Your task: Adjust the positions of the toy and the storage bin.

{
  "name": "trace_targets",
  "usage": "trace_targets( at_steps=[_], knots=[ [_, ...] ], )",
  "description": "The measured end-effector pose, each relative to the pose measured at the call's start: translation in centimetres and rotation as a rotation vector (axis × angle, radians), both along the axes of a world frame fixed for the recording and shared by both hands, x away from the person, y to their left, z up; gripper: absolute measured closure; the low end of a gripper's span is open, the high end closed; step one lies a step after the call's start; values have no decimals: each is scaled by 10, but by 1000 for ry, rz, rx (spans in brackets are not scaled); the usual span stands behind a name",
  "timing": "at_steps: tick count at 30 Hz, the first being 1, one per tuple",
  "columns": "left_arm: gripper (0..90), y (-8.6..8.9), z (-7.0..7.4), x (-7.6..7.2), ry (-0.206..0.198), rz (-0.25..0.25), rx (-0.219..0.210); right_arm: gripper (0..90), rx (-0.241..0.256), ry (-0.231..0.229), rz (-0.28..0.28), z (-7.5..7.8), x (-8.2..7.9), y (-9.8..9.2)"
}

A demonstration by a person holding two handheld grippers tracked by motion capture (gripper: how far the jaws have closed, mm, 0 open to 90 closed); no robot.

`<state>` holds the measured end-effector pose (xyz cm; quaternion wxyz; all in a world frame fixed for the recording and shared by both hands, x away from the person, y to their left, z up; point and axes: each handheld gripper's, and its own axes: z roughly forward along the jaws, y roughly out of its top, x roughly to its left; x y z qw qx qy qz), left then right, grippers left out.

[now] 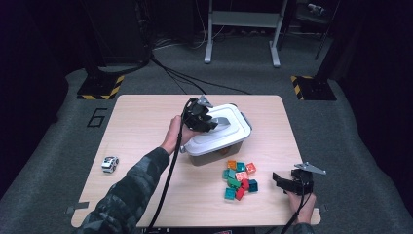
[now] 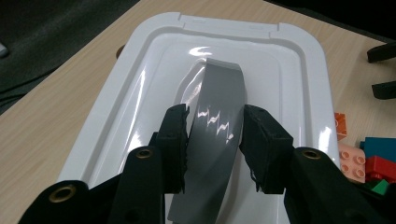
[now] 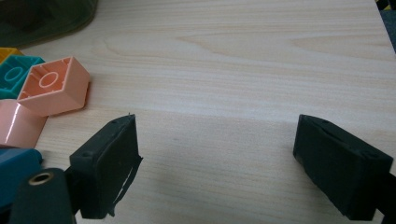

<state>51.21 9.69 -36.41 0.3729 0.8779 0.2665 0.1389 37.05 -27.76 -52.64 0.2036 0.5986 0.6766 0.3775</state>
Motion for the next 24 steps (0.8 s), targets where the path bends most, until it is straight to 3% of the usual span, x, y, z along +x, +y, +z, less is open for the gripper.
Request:
trace_targets(
  at_steps=[11, 18, 24],
  knots=[
    [639, -2, 2, -6, 29, 65, 9, 136, 1, -1, 0, 0, 0, 0],
    [644, -11, 4, 0, -6, 15, 36, 135, 3, -1, -1, 0, 0, 0],
    [654, -15, 4, 0, -5, 24, 55, 136, 5, -3, 1, 0, 0, -1]
  ],
)
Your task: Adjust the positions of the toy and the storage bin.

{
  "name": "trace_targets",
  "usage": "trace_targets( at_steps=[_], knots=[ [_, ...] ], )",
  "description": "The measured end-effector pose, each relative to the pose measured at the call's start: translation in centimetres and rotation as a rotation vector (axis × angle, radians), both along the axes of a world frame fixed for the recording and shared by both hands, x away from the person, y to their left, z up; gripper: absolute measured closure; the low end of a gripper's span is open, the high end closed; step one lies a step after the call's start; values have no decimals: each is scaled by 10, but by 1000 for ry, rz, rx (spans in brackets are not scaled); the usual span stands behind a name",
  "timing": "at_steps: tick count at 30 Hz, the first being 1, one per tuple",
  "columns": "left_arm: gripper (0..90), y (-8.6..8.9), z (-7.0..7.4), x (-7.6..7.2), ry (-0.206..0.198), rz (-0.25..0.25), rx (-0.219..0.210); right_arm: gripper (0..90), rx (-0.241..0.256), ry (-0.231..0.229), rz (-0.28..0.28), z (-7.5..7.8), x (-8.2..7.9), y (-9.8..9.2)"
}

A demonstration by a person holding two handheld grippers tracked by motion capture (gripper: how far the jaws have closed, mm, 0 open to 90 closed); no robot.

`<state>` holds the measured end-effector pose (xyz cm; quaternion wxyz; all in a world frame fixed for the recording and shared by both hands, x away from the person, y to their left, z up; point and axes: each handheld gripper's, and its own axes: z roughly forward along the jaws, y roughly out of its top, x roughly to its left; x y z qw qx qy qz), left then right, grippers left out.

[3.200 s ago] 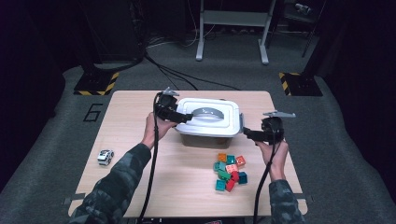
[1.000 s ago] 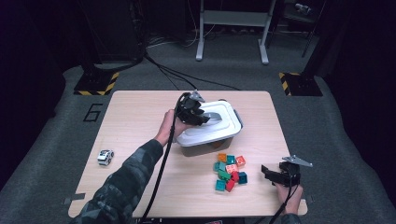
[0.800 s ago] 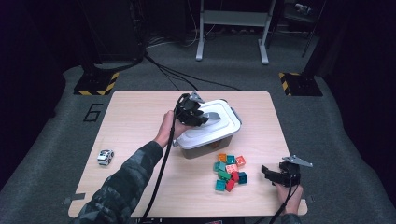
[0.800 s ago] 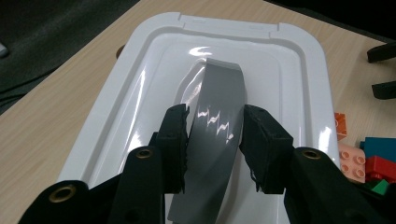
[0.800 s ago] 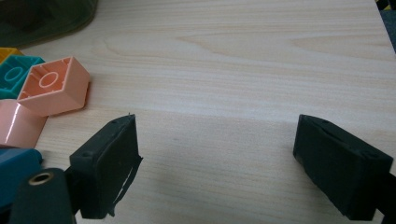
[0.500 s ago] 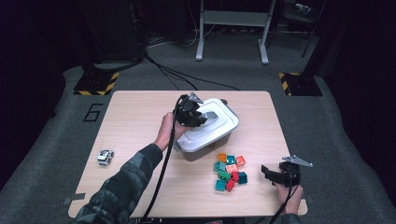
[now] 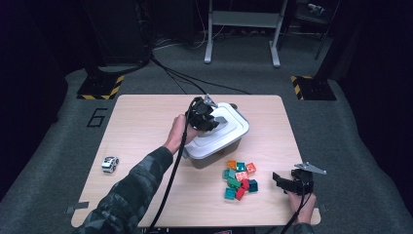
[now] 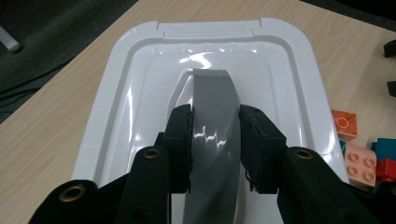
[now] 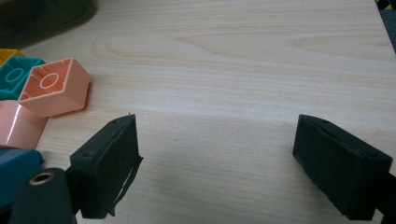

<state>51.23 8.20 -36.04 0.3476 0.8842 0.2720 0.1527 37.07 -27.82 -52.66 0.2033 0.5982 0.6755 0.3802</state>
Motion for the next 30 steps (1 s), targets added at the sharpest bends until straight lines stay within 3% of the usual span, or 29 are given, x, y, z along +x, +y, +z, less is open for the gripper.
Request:
trace_targets(
  at_steps=[11, 18, 23, 27, 30],
  knots=[
    [662, -7, 1, -9, 17, 63, 10, 137, 3, 1, -2, 0, 0, 0],
    [666, -13, 2, -18, 28, 130, 6, 137, 4, 2, -3, 0, 0, 0],
    [665, -13, 2, -20, 29, 133, 8, 137, 4, 2, -2, 0, -1, 0],
    [617, -15, 1, -19, 1, 123, 39, 137, 8, 3, -4, 0, -1, 0],
    [659, -16, -3, -20, -4, 118, 52, 137, 6, 3, -4, 0, -1, 0]
  ],
)
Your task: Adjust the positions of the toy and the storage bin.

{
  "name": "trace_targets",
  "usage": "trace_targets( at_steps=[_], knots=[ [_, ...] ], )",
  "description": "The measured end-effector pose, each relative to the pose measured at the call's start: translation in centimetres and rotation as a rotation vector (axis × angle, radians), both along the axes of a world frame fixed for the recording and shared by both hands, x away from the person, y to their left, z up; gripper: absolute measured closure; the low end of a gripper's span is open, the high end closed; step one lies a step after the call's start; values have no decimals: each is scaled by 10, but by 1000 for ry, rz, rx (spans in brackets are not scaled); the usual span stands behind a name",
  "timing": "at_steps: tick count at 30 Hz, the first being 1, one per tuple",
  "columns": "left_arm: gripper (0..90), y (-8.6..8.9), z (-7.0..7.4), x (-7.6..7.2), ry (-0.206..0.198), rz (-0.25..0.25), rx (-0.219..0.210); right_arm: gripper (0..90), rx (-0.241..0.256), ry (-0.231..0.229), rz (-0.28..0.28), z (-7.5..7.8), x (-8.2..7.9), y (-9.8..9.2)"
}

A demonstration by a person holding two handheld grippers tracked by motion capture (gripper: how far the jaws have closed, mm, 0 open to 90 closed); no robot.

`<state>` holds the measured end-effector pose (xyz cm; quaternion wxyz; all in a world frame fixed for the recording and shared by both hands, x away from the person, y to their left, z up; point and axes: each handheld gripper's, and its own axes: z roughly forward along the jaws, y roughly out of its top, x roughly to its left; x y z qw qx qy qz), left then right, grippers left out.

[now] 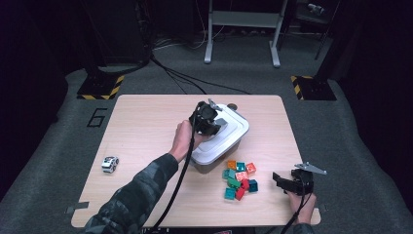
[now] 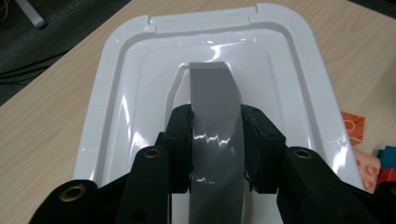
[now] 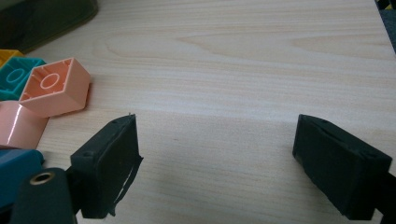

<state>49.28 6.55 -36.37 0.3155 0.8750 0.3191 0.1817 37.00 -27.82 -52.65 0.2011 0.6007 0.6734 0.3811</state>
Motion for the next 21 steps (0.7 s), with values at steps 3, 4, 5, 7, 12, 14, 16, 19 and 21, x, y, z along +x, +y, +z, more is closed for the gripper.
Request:
trace_targets(
  at_steps=[3, 4, 5, 7, 12, 14, 16, 19, 21],
  knots=[
    [665, 1, 0, -1, 7, 3, -5, 137, 0, 0, 0, 0, 0, 0],
    [665, 1, 0, -1, 15, 13, -13, 137, 0, 0, 0, 0, 0, 0],
    [666, 1, 0, -2, 12, 20, -14, 137, 1, -1, 1, 0, 0, 0],
    [667, 2, 0, -3, 19, 30, -14, 137, 1, 0, 1, 0, 0, 0],
    [667, 5, 1, -4, 29, 39, -19, 138, -3, -3, 4, 0, 0, 0],
    [668, 6, 1, -5, 29, 43, -23, 138, -3, -3, 4, 0, 0, 0],
    [667, 7, 1, -6, 34, 45, -21, 138, -2, -1, 2, 0, 0, 0],
    [668, 9, 1, -8, 34, 52, -21, 138, -2, 0, -1, 0, 0, 0],
    [668, 10, 1, -9, 37, 57, -25, 138, -3, -1, 0, 0, 0, 0]
  ],
)
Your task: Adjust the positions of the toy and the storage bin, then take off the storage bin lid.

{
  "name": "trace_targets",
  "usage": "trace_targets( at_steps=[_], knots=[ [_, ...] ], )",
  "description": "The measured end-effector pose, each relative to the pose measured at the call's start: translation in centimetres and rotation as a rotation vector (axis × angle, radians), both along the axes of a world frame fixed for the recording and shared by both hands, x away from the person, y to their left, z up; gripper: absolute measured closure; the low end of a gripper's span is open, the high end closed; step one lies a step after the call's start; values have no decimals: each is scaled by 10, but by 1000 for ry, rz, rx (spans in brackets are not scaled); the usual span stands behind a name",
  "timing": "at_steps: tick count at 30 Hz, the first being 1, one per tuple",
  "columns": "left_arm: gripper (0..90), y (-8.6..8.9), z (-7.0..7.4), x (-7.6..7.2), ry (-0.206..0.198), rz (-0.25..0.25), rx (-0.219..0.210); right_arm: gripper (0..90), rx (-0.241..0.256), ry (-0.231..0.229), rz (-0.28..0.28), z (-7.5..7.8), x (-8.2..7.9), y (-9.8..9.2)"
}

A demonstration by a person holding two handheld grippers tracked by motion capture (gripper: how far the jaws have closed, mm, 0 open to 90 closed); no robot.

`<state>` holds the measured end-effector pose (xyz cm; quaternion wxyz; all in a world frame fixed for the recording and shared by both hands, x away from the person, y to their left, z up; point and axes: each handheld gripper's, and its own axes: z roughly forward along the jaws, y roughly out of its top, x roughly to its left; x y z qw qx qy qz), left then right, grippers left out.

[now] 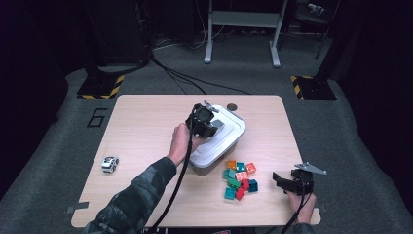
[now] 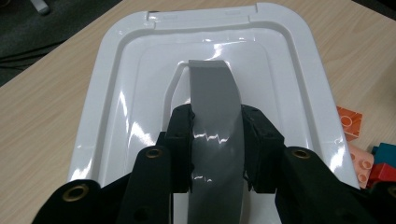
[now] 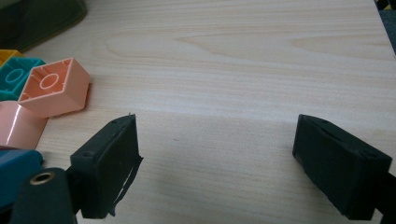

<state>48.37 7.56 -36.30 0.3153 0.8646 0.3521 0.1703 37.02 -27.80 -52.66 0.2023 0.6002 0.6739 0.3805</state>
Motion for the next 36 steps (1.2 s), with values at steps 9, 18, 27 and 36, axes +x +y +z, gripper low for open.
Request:
trace_targets(
  at_steps=[9, 18, 27, 36],
  knots=[
    [668, 3, 0, -3, -1, -5, 3, 139, -5, -1, -1, 0, 0, 0],
    [668, 4, -1, -3, -21, -10, -3, 140, -8, -1, -2, 0, 0, 0],
    [669, 13, 19, -7, -69, -3, -26, 140, -11, -1, -3, 0, 0, 1],
    [668, 33, 39, -3, -97, 17, -39, 139, -14, -1, -2, 0, 0, 1]
  ],
)
